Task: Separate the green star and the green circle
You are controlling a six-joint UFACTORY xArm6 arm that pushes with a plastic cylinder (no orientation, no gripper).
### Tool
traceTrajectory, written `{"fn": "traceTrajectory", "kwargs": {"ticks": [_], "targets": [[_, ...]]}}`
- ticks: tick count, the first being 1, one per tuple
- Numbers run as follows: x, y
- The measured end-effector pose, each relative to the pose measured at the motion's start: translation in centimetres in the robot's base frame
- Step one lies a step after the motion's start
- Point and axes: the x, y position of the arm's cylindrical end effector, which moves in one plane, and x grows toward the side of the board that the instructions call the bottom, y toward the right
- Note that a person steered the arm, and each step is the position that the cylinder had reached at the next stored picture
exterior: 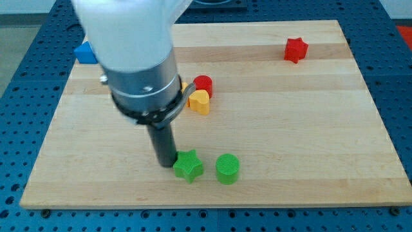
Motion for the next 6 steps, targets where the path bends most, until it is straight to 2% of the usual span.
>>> {"fn": "traceTrajectory", "kwargs": {"ticks": [1, 2, 3, 4, 6], "targets": [[1.0, 2.1], [1.7, -0.1], [4.9, -0.2], [6.7, 2.8], [-0.7, 6.3]]}}
